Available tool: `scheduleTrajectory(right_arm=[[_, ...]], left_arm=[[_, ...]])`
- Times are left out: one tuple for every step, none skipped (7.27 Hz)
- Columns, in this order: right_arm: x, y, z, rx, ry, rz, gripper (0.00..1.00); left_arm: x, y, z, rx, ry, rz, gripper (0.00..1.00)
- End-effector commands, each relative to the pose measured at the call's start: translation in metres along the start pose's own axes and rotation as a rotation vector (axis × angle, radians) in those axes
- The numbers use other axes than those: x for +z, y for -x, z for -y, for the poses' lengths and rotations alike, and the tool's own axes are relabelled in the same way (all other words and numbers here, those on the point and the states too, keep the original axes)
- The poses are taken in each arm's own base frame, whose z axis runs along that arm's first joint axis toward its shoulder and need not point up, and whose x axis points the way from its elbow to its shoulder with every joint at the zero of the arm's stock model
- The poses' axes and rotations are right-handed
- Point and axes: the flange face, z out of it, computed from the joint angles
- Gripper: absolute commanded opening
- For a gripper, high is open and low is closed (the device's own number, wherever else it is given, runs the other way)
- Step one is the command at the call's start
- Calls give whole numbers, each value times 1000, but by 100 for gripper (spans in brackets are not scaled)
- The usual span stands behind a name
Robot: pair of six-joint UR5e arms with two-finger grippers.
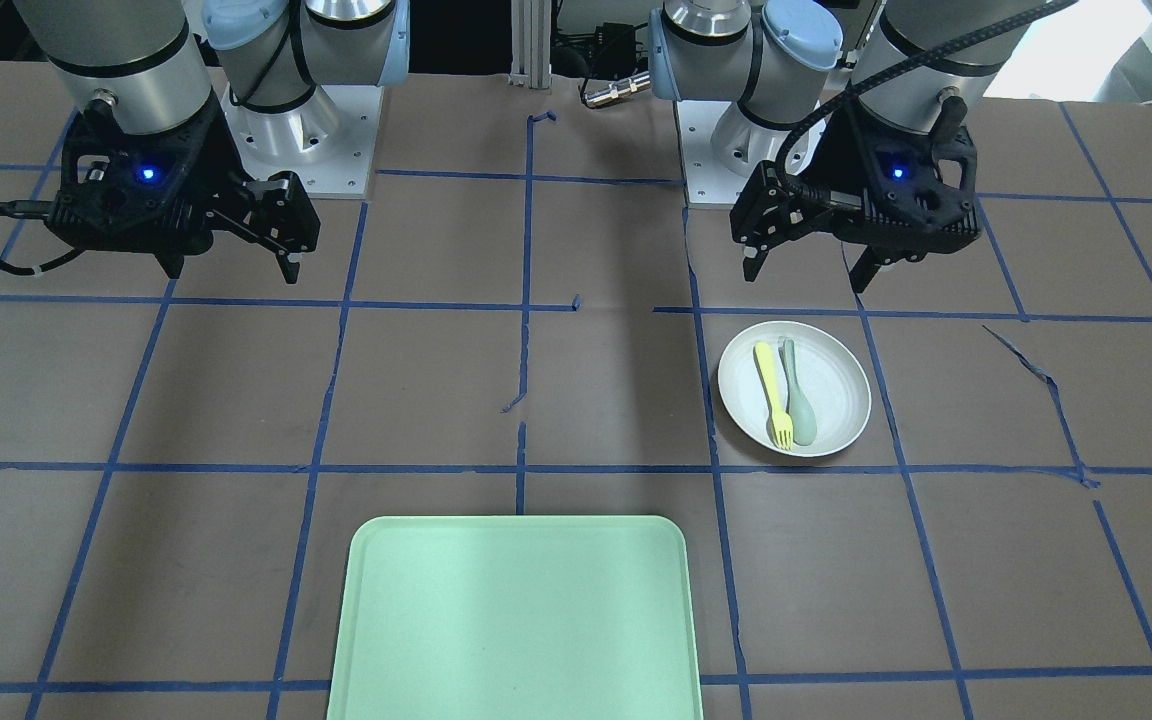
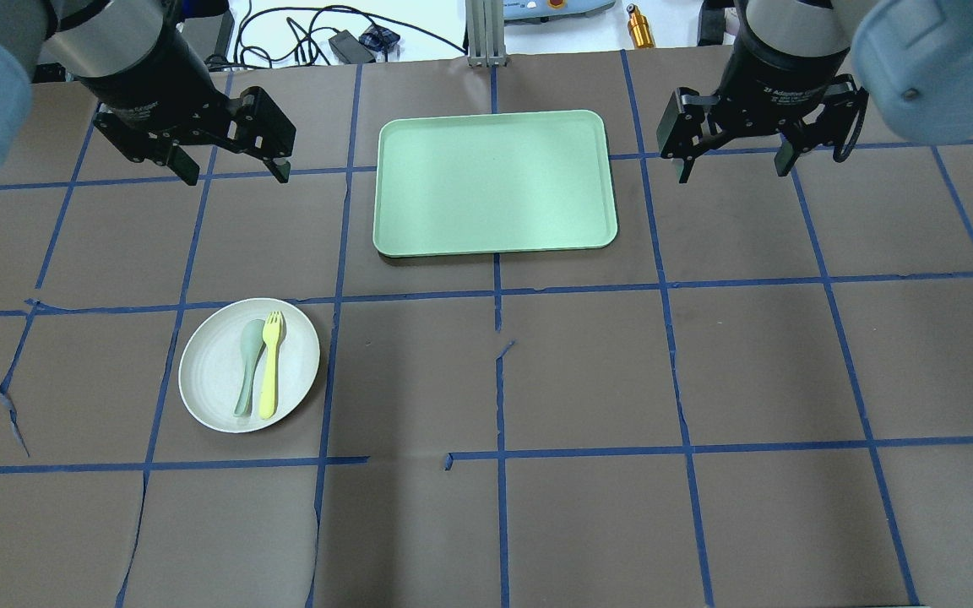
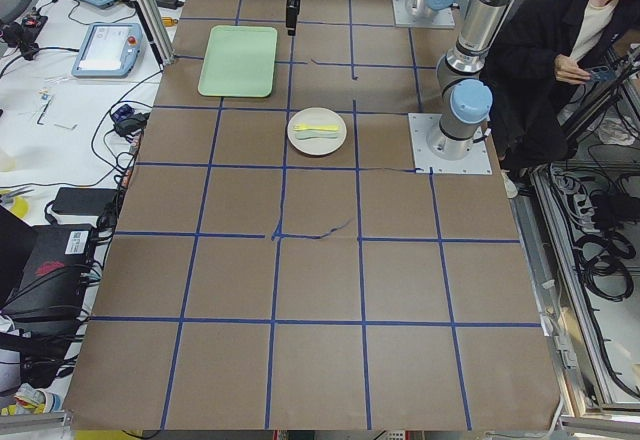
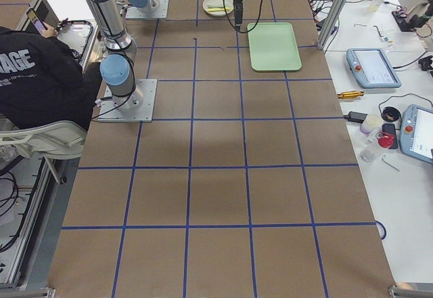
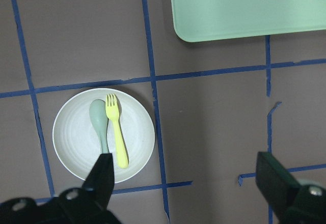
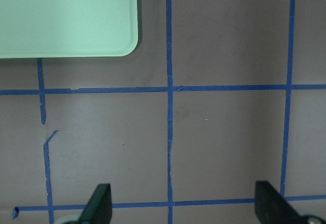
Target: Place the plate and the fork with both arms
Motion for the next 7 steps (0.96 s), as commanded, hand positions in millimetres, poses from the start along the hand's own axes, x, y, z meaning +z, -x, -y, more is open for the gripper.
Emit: scheduleTrajectory(right_arm=[[0, 0, 0, 0, 0, -1, 100], [-1, 0, 0, 0, -1, -1, 100], [-1, 1, 0, -3, -1, -1, 100], [-2, 0, 1, -1, -4, -2, 100], [-1, 0, 1, -1, -1, -2, 100], [0, 0, 1, -1, 0, -2, 100], [1, 0, 1, -2, 2, -2, 100]], left_arm=[[7, -1, -4, -15, 12, 12, 100], [6, -1, -5, -14, 10, 14, 100], [7, -1, -5, -9, 11, 14, 100], [5, -1, -6, -6, 10, 14, 100], [5, -1, -6, -6, 10, 14, 100], [5, -1, -6, -6, 10, 14, 100], [5, -1, -6, -6, 10, 15, 100]])
